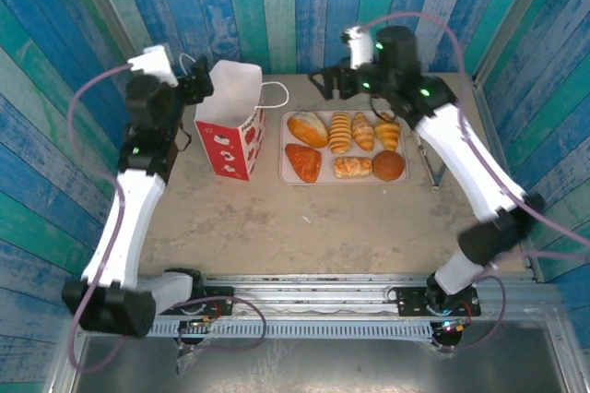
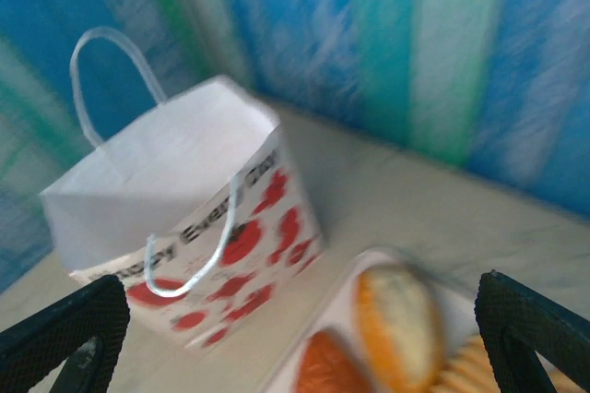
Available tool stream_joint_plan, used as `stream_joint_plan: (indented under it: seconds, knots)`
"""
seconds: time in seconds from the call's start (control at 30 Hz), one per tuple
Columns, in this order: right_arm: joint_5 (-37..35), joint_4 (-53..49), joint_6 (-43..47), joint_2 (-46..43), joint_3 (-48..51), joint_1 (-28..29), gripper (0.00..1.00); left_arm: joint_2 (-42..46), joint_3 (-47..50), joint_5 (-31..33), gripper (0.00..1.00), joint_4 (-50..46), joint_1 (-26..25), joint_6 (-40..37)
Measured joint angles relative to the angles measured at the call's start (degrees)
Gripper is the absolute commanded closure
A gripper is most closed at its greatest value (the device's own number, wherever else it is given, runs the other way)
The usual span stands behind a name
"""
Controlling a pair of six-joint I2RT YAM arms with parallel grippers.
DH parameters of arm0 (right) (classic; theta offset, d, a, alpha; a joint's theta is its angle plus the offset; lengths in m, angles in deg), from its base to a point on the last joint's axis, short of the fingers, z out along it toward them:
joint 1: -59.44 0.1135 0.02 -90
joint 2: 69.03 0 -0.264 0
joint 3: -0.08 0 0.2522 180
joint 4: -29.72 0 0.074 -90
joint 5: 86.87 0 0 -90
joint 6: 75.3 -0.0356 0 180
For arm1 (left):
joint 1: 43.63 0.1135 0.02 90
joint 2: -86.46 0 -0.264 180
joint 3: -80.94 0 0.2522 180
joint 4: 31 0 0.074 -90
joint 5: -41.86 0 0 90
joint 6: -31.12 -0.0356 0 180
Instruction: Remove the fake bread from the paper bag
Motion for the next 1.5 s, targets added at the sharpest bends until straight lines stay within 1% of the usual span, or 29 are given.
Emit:
stream_joint_plan:
  seconds: [0.07,0.13,0.2,0.23,0.3,0.37,0.4,0.5,0.6,0.67,0.87,1.0,1.2,1.33,1.5]
  knots:
    - [-7.82,5.38,3.06,-9.88,9.77,-0.5,0.0,6.23,3.3,1.51,0.06,2.47,0.02,0.0]
    - [-16.63,12.37,5.42,-18.93,21.44,-1.73,0.0,12.81,8.83,3.96,0.06,5.11,0.0,0.0]
    - [-23.23,18.08,6.54,-24.98,31.98,-4.48,0.0,17.77,14.86,7.17,0.06,7.58,0.02,0.02]
    - [-25.92,20.68,6.6,-27.02,37.62,-7.15,0.0,19.58,18.53,8.74,0.06,9.29,0.02,0.0]
    - [-29.0,23.1,6.12,-28.17,46.18,-12.33,0.0,21.73,26.45,11.5,0.06,11.58,0.02,-0.22]
    - [-30.38,24.15,5.42,-26.75,54.03,-17.81,0.0,22.29,34.73,14.01,0.06,13.16,0.02,-0.35]
    - [-30.51,24.17,4.85,-25.79,57.64,-20.17,0.0,22.12,38.69,15.13,0.06,13.86,0.02,-0.39]
    - [-30.23,24.65,4.17,-23.89,64.76,-23.93,0.0,20.68,49.86,16.92,0.06,19.06,0.02,-1.11]
    - [-28.22,29.94,4.81,-22.91,69.44,-24.5,0.0,16.55,56.81,17.27,0.06,26.27,0.02,-1.95]
    - [-26.32,35.15,5.7,-21.84,71.84,-24.5,0.0,11.93,59.14,17.18,0.06,31.82,0.02,-2.73]
    - [-20.76,48.94,8.48,-15.78,75.23,-24.5,0.0,-3.28,59.8,14.56,0.06,48.61,0.02,-5.51]
    - [-17.46,57.0,9.79,-12.66,76.46,-24.5,0.0,-8.79,58.23,12.24,0.06,54.34,0.02,-8.68]
    - [-13.53,65.07,10.8,-9.49,76.78,-24.5,0.0,-16.92,57.77,11.96,0.06,65.51,0.02,-11.8]
    - [-10.95,69.18,11.8,-7.52,77.44,-24.5,0.0,-21.16,57.81,12.13,0.06,70.58,0.09,-12.39]
    - [-9.84,72.26,12.28,-5.68,78.73,-24.5,0.0,-21.84,56.54,12.9,0.06,69.96,0.28,-12.28]
